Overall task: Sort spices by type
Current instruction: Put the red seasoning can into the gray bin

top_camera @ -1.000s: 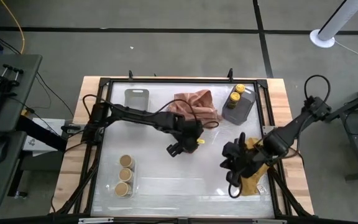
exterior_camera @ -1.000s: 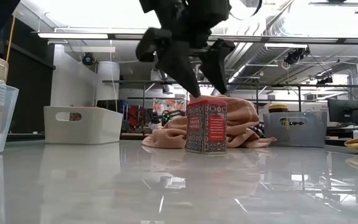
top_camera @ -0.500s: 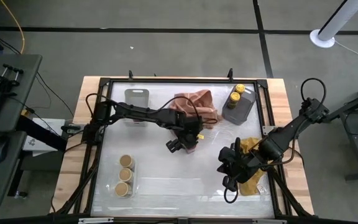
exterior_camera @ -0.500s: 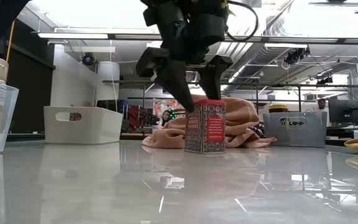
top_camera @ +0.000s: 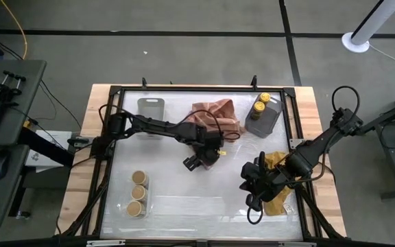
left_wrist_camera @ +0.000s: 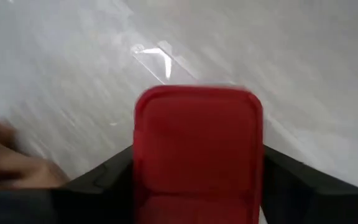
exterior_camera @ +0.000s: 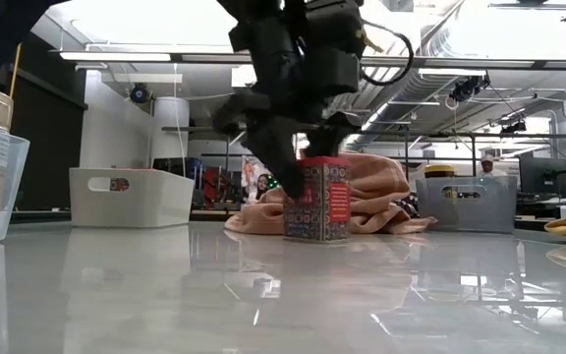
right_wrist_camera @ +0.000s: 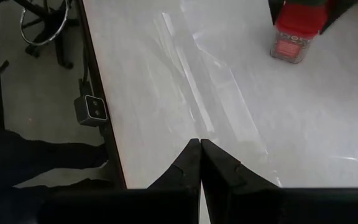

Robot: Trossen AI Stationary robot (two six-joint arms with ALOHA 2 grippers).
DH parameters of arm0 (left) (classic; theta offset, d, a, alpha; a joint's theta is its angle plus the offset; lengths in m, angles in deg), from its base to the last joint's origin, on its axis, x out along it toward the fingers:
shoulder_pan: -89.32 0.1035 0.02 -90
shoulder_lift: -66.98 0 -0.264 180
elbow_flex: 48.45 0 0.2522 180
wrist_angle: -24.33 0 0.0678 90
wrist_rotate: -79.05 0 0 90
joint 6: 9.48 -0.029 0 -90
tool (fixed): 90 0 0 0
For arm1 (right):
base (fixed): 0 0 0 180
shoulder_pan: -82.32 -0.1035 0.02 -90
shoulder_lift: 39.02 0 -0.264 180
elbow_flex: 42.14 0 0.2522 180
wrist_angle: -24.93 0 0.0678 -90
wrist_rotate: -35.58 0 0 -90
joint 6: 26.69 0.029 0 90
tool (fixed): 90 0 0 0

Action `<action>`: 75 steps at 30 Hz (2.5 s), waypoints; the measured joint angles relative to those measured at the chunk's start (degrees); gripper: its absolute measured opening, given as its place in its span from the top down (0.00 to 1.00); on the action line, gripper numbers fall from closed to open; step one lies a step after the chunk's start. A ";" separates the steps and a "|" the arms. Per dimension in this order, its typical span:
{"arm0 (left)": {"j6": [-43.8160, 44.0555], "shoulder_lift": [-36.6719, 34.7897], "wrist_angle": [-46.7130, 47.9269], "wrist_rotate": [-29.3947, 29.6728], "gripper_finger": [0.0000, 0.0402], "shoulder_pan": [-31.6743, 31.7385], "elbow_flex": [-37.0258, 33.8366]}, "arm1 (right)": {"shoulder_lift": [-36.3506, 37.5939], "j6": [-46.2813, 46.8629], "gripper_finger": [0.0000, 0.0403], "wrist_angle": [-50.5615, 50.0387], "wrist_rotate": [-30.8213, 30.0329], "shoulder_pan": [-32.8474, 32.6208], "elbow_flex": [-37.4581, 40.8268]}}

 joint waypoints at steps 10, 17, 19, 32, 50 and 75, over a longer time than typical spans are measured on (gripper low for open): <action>11.28 -13.47 10.25 -5.96 0.54 8.28 -0.61 | 0.02 -3.82 1.00 -1.13 -0.07 0.58 0.00; 17.06 -32.76 9.03 -4.03 0.54 20.74 -7.63 | 0.02 -4.70 1.00 -2.61 -1.17 0.68 0.00; 17.67 -37.97 9.40 -0.08 0.54 23.70 -11.09 | 0.02 -4.70 1.00 -2.82 -1.20 0.68 0.00; 23.53 -56.03 4.96 17.92 0.54 30.54 -41.61 | 0.02 -5.19 1.00 -2.96 -4.42 0.68 0.00; 17.49 -44.50 0.12 14.72 0.45 30.55 -45.36 | 0.02 -4.08 1.00 0.53 -4.38 0.68 0.00; 18.20 -48.95 9.80 16.58 0.31 34.36 -34.11 | 0.04 -6.20 1.00 -0.17 -3.92 0.94 0.00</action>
